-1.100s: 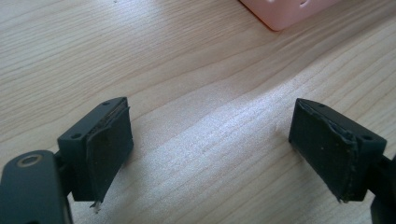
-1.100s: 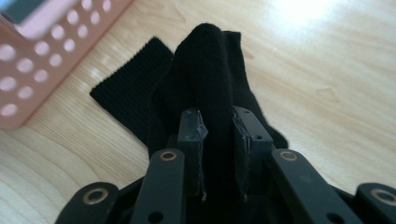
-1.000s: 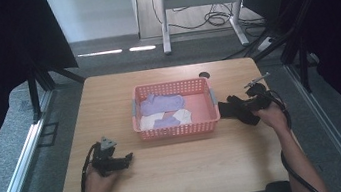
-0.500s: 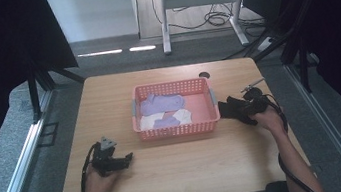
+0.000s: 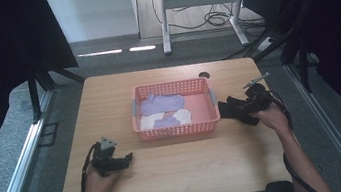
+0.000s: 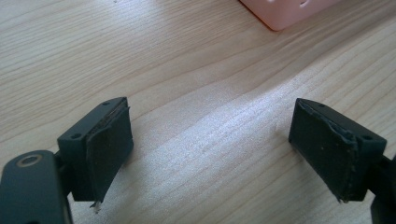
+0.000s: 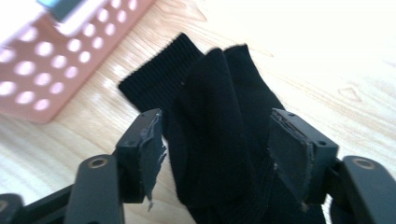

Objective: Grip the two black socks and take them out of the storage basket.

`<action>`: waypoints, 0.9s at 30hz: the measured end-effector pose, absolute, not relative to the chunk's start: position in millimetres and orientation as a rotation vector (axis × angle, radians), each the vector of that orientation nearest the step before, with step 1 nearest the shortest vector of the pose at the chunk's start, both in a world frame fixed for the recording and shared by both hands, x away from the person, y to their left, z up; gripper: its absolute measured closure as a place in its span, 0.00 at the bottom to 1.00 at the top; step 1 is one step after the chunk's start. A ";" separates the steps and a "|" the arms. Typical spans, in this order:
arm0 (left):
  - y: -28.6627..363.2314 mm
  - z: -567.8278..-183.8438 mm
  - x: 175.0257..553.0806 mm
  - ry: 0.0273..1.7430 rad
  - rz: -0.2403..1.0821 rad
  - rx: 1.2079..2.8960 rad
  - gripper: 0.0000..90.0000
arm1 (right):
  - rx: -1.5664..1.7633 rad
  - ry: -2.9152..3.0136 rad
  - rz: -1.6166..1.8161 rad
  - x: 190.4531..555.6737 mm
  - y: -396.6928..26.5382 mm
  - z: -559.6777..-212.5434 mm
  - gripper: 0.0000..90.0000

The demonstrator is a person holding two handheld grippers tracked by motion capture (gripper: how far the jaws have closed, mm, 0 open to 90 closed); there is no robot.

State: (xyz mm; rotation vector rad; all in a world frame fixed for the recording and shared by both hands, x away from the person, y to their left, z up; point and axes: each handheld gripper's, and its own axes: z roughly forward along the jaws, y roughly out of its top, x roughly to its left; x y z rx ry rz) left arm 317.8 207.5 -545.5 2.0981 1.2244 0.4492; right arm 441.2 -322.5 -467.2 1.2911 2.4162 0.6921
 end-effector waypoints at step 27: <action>207.5 -545.4 317.7 1.226 0.449 2.099 0.15 | 1.161 2.469 0.823 390.2 -294.6 -443.1 0.19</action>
